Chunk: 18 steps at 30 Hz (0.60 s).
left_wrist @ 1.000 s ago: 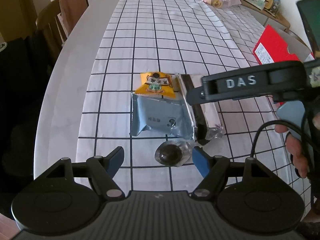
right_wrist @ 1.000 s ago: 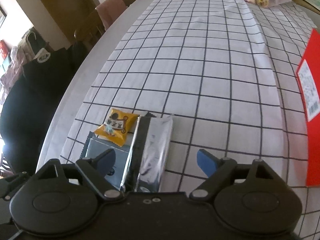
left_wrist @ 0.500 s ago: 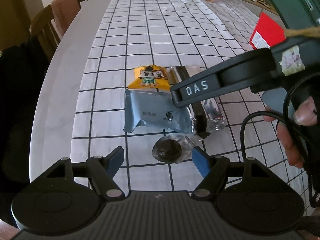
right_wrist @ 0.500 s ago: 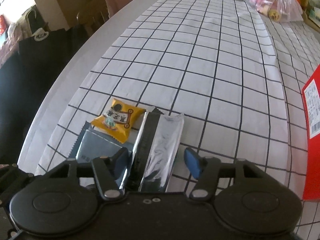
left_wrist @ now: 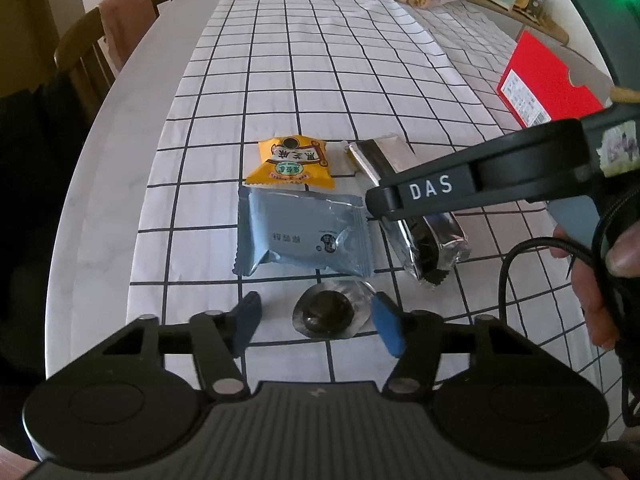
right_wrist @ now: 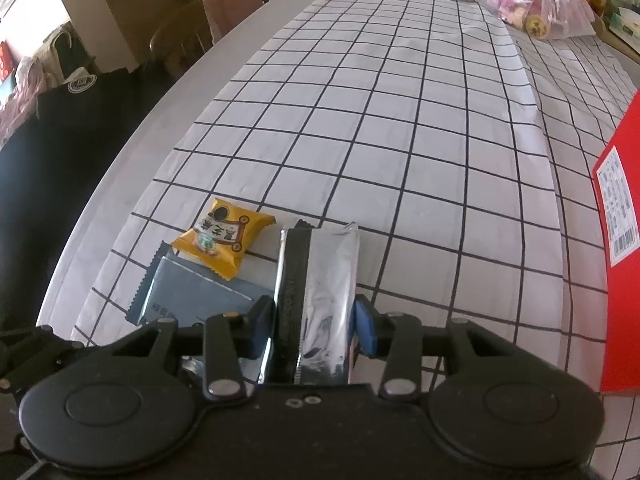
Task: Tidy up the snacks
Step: 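Grasp the round dark chocolate with the left tool while the right tool grasps the silver foil bar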
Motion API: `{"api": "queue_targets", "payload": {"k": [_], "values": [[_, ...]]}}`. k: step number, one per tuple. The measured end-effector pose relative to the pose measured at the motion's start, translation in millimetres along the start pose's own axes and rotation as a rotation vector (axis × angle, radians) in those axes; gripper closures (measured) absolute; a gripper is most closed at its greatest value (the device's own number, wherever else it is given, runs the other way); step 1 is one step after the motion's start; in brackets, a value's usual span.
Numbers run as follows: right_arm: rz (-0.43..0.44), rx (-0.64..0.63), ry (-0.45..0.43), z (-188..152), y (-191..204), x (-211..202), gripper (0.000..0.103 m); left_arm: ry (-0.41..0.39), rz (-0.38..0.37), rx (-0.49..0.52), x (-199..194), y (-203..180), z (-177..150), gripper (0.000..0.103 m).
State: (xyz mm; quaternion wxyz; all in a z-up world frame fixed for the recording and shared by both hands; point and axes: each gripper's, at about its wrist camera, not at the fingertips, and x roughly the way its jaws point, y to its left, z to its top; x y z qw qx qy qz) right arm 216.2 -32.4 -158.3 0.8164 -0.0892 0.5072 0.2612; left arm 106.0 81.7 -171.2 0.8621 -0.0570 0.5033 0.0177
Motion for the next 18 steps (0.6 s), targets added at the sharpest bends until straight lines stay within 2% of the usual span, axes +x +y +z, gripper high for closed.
{"api": "queue_targets", "payload": {"k": [1,3,10,18], "values": [[0.002,0.002,-0.001,-0.7,-0.3,-0.6,0.061,0.001,0.002,-0.003,-0.7,-0.8,-0.3,0.054],[0.005,0.006,0.000,-1.6,-0.7,-1.2,0.061,0.005,0.008,-0.006,-1.4,-1.6,0.5,0.071],[0.010,0.029,-0.009,-9.5,-11.5,-12.4,0.062,0.014,-0.004,-0.031,-1.9,-1.6,2.3,0.073],[0.025,0.082,-0.034,-23.5,-38.6,-47.2,0.062,0.019,-0.024,-0.040,-8.5,-8.7,5.3,0.073]]}}
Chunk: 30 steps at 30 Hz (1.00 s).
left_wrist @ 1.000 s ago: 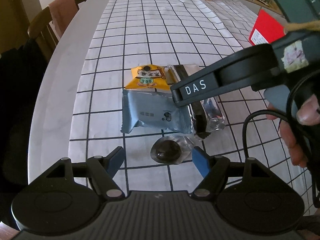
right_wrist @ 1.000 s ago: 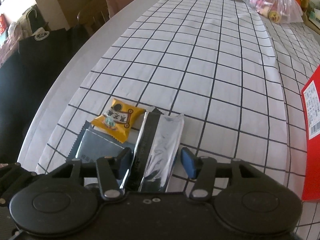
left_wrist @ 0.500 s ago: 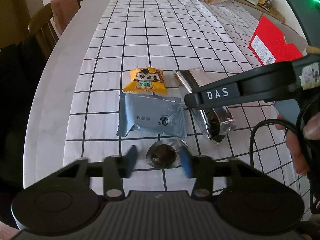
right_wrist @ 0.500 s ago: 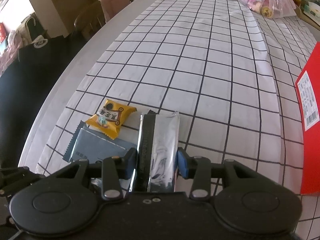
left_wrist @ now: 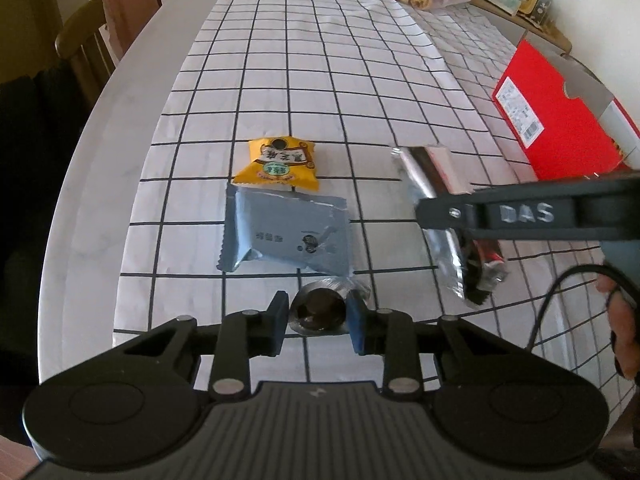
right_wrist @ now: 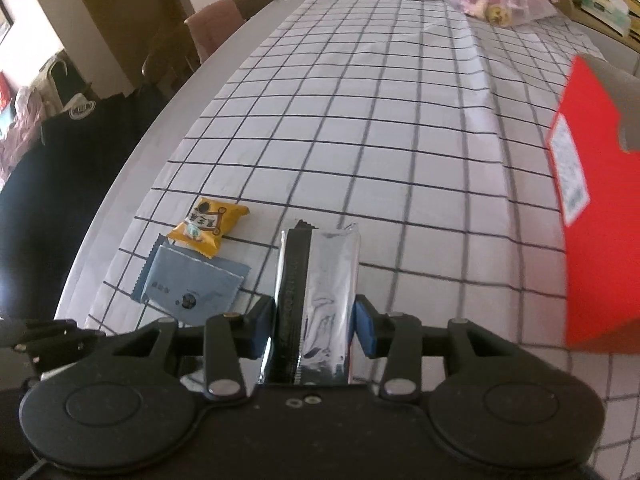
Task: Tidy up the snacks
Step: 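Grasp the round dark chocolate with the left tool while the right tool grasps the silver foil bar, then carry the round chocolate and silver foil bar over the red box with both tools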
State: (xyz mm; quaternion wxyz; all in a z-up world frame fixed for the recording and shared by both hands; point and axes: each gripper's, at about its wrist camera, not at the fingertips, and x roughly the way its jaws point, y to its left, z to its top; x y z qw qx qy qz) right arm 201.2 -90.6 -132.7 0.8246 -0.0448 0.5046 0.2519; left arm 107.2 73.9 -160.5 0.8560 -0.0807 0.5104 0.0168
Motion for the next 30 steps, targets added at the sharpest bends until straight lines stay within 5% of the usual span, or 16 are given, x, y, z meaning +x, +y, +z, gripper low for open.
{"api": "queue_targets", "payload": {"k": [14,30], "values": [[-0.016,0.096,-0.101,-14.9,-56.0,-77.3,0.062,-0.053,-0.040,0.050,-34.4,-45.1,21.2,0.073],[-0.088,0.157,-0.227,-14.7,-136.6,-147.3,0.061,-0.141,-0.114,0.179,-57.1,-149.9,60.2,0.073]]}}
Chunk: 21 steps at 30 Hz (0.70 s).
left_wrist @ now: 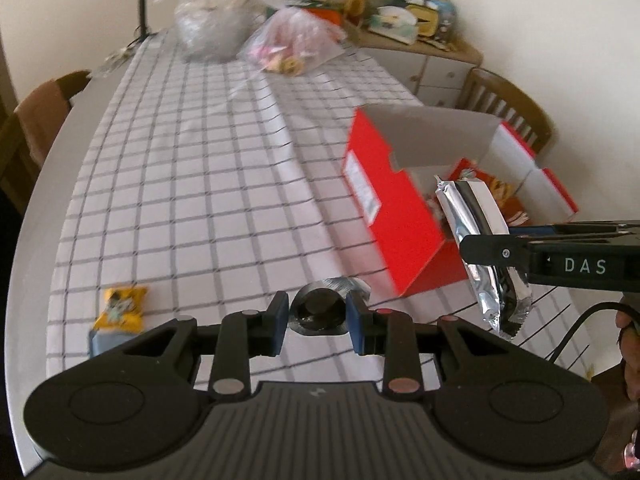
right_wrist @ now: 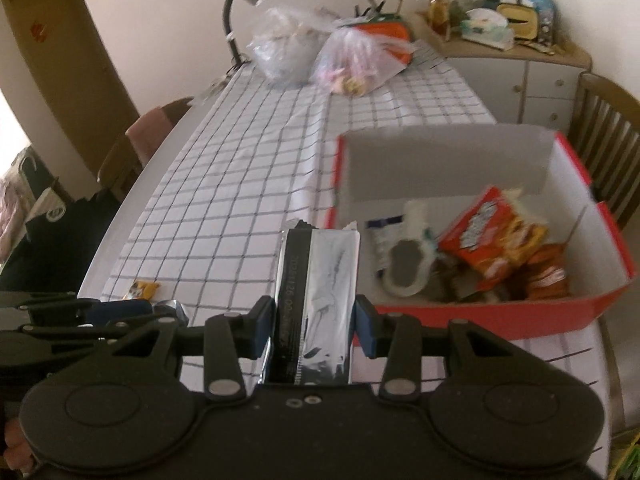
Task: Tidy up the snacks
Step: 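Carry the round chocolate and silver foil bar over the red box with both tools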
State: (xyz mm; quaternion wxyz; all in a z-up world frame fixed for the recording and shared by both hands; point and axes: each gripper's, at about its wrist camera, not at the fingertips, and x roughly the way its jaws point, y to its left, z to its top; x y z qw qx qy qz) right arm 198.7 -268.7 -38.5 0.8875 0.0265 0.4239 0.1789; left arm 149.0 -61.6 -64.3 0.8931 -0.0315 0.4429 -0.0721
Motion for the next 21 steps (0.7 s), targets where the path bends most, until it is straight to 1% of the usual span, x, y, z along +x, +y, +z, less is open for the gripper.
{"api": "queue_targets", "payload": {"k": [9,13,21], "values": [[-0.040,0.021,-0.039,14.6,-57.1,-15.7,0.061,-0.026,-0.032,0.079,17.4,-60.7,36.3,0.073],[-0.052,0.033,-0.044,21.1,-82.2,-16.7,0.061,-0.036,-0.032,0.097,28.1,-84.1,51.6,0.073],[-0.087,0.027,-0.025,32.3,-126.1,-6.6,0.061,-0.007,-0.014,0.117,64.6,-120.7,77.5,0.073]]}}
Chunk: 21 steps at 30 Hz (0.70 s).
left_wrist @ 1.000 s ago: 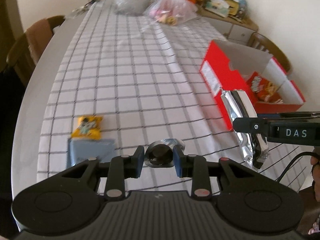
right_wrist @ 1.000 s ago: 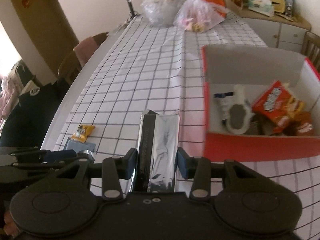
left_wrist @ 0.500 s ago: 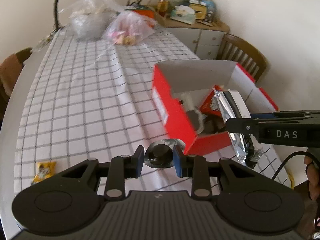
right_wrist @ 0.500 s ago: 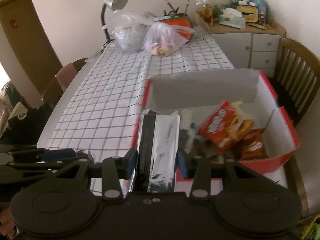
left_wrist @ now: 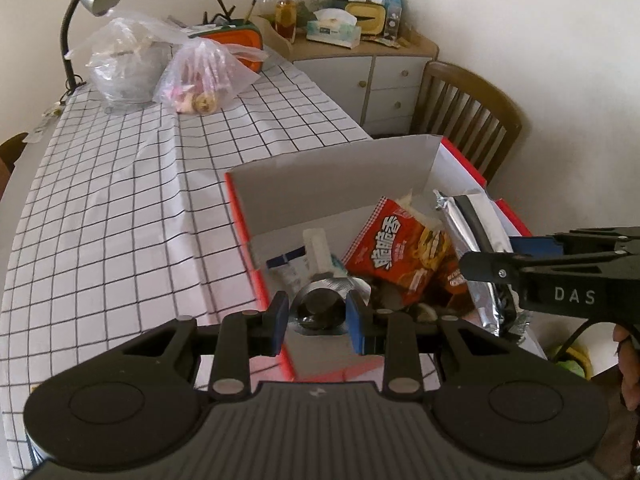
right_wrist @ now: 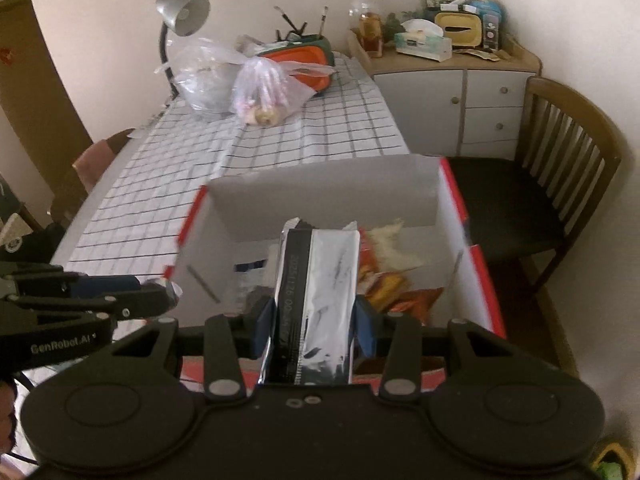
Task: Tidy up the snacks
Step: 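Carry the round chocolate and silver foil bar over the red box with both tools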
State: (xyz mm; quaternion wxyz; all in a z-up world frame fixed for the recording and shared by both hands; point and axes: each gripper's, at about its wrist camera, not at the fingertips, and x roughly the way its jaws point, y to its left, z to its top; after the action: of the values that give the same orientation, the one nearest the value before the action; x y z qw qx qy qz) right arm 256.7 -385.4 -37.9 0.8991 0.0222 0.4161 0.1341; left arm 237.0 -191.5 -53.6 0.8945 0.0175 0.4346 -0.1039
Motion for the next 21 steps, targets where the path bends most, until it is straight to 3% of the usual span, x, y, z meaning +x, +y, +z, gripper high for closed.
{"api": "queue_targets", "payload": {"k": [13,21], "values": [[-0.019,-0.022,0.064,21.1,-39.3,44.1,0.063,0.071,0.051,0.003,64.3,-22.9,44.8,0.073],[-0.037,-0.038,0.089,32.5,-46.6,67.0,0.063,0.158,0.077,-0.017,106.9,-22.6,65.9,0.073]]}}
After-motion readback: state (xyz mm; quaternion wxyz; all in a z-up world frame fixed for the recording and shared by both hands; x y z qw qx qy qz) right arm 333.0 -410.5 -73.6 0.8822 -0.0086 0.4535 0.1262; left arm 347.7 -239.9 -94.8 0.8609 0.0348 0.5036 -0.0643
